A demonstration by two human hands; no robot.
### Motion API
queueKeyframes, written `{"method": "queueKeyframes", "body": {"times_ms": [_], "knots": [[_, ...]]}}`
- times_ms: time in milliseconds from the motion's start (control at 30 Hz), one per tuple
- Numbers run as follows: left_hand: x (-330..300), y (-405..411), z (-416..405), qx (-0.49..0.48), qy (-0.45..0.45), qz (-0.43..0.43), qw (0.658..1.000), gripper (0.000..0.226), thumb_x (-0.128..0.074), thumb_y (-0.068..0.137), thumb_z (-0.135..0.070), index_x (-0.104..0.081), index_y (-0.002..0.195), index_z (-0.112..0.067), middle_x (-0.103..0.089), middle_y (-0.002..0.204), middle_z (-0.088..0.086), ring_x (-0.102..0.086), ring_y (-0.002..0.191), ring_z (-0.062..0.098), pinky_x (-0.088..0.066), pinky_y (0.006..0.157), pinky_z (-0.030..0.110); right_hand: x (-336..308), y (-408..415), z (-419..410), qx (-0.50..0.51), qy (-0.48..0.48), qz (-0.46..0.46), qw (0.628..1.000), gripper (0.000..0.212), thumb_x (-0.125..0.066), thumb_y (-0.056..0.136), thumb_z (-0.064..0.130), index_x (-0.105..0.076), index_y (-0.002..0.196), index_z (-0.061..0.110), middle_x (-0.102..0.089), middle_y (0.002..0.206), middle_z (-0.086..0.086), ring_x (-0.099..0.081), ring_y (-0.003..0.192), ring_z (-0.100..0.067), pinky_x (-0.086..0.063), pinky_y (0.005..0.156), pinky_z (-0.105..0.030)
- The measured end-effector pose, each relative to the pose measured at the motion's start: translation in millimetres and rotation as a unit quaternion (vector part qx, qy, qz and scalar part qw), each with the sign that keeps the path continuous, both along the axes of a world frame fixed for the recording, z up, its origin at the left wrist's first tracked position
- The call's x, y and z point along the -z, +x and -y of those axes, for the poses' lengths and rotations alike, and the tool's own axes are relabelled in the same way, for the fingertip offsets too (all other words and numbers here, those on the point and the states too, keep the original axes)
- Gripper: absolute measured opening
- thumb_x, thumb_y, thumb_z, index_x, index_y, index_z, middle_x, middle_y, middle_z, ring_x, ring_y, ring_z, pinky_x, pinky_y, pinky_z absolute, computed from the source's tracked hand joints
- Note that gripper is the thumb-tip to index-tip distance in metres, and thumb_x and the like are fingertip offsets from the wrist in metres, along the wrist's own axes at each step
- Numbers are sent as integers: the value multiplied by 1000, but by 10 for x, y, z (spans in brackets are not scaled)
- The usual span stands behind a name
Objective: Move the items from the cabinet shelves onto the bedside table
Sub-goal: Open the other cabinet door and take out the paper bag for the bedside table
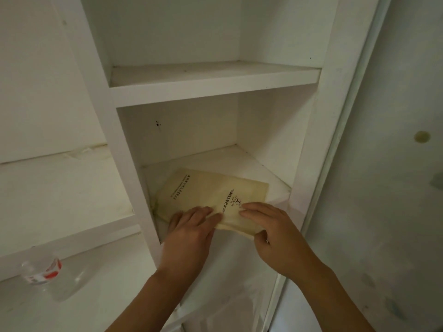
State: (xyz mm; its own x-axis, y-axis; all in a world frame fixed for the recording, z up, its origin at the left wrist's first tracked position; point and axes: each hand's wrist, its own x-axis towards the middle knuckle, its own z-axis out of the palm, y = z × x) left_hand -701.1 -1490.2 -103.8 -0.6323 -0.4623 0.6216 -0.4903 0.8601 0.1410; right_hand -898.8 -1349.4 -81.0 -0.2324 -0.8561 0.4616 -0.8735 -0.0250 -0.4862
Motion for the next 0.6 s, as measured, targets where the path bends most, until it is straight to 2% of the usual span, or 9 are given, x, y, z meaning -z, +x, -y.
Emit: {"method": "queueKeyframes", "body": {"times_ms": [67,167,233,333,467,600], "knots": [[-50,-155,-22,-17,-6,0,1000,30,-56,96,-27,-72,122,-29,-71,126,-6,-66,115,23,-52,94,45,-13,10,-2,-6,2,-9,1000,61,-51,81,11,-66,137,29,-54,147,20,-40,141,2,-34,119,-35],[-123,-380,-57,-32,1,24,999,34,-48,97,-32,-70,123,-28,-71,126,-5,-68,115,24,-54,92,46,4,-64,81,-5,10,-27,1000,52,-58,85,24,-66,136,30,-56,145,18,-44,139,-1,-37,116,-38],[-162,-424,-68,-29,14,40,999,40,-44,100,-42,-67,129,-27,-69,130,-3,-65,118,24,-53,94,47,27,-156,153,-3,7,-28,1000,43,-60,91,31,-69,133,30,-59,144,16,-47,136,-2,-40,114,-40],[-235,-314,0,-26,24,52,998,46,-44,100,-52,-64,135,-29,-62,139,1,-58,128,25,-47,105,50,60,-306,232,-6,-15,-42,999,30,-59,100,30,-75,125,29,-65,139,13,-52,132,-5,-44,109,-41],[-290,-170,173,-29,34,100,994,52,-40,99,-60,-57,142,-36,-57,146,-3,-51,136,23,-35,116,59,74,-383,289,-4,-31,-53,998,30,-53,102,33,-78,120,29,-68,134,12,-56,128,-7,-46,103,-40],[-231,-193,96,-7,7,99,995,54,-48,95,-56,-57,141,-31,-60,140,-6,-55,133,22,-39,112,65,65,-286,288,-20,-29,-64,997,35,-48,102,35,-77,120,29,-69,131,15,-57,124,-6,-49,97,-41]]}}
